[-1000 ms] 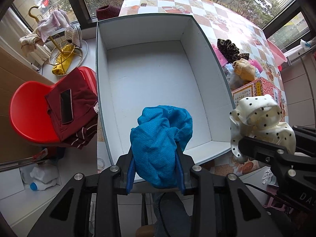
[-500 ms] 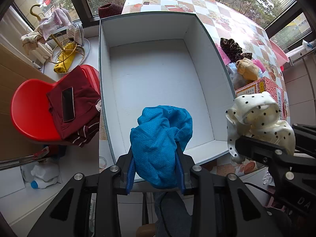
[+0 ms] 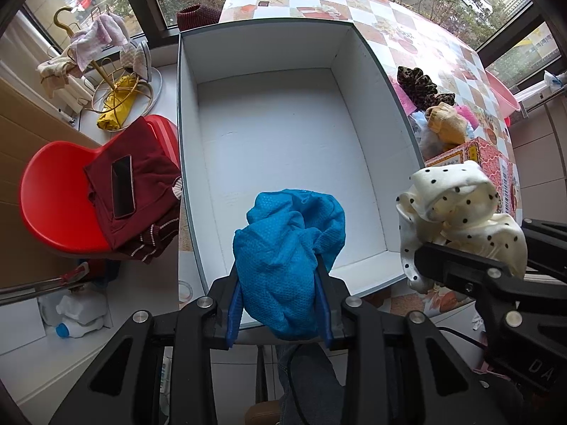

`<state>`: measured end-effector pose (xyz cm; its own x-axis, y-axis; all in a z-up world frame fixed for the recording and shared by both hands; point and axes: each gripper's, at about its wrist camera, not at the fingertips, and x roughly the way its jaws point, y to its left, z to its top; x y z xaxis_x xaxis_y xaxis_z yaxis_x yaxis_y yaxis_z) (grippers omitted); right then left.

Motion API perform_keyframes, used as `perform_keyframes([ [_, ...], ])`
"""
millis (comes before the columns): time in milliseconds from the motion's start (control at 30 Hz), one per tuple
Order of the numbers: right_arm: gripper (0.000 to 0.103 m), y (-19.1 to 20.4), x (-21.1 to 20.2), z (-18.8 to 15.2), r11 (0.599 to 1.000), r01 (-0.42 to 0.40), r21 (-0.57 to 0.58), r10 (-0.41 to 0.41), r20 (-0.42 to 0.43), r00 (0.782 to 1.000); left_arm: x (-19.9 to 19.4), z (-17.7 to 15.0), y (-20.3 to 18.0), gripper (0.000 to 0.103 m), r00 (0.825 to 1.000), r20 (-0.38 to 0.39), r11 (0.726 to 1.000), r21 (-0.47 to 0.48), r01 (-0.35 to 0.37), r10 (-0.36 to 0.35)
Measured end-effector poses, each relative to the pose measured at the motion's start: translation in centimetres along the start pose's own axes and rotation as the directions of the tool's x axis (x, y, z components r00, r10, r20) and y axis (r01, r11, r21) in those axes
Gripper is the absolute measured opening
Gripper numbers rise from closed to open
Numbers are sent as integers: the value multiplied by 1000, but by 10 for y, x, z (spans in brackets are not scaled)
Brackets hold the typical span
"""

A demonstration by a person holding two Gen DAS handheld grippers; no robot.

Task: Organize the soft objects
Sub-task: 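Open the left tool dropping the blue cloth while the right tool releases the scrunchie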

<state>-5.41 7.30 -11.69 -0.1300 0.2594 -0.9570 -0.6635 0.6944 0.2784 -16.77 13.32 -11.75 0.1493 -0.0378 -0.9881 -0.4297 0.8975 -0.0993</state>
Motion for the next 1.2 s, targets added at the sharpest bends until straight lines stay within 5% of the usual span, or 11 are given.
perform_keyframes([
  [933,25,0,13,4,1000,-8,7,9,-20,1000,5,0,6,40,1000,-7,1000,-9,-18,18],
  [1200,38,-3,11,4,1000,-1,17,2,-18,1000,9,1,17,80,998,-33,997,-57,-48,46],
])
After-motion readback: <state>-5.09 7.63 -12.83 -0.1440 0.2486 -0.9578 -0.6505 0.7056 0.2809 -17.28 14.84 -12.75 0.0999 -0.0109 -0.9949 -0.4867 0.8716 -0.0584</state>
